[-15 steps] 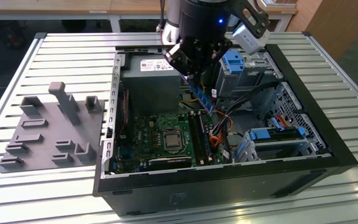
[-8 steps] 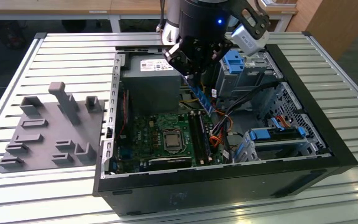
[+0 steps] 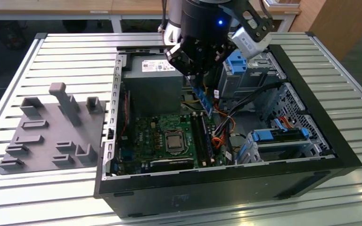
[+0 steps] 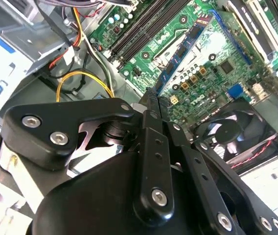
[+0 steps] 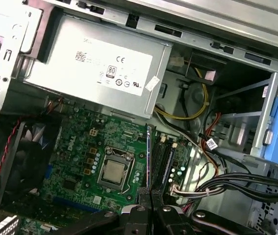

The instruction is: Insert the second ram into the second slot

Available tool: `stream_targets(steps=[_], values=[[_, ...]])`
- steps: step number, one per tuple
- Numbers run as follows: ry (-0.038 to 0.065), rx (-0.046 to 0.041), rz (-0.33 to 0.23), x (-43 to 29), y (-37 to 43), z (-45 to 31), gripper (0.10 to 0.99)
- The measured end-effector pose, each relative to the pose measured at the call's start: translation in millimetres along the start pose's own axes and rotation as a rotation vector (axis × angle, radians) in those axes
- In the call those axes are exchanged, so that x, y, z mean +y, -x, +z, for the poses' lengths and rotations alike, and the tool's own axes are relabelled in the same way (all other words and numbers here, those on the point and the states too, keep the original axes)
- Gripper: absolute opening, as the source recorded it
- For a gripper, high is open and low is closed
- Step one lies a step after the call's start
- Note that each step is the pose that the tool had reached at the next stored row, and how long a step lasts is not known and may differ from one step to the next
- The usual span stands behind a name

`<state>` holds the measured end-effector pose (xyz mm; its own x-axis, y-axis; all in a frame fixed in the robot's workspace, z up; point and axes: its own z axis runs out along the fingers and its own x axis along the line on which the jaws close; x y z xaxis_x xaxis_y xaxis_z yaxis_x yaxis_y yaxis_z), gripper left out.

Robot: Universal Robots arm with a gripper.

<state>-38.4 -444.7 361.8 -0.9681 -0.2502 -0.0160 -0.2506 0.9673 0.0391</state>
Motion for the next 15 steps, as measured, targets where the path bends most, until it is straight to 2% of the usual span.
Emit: stream_targets(steps=[15], values=[[-0.004,-0.01,0.256,-0.1,0.0,2.7,0.122]])
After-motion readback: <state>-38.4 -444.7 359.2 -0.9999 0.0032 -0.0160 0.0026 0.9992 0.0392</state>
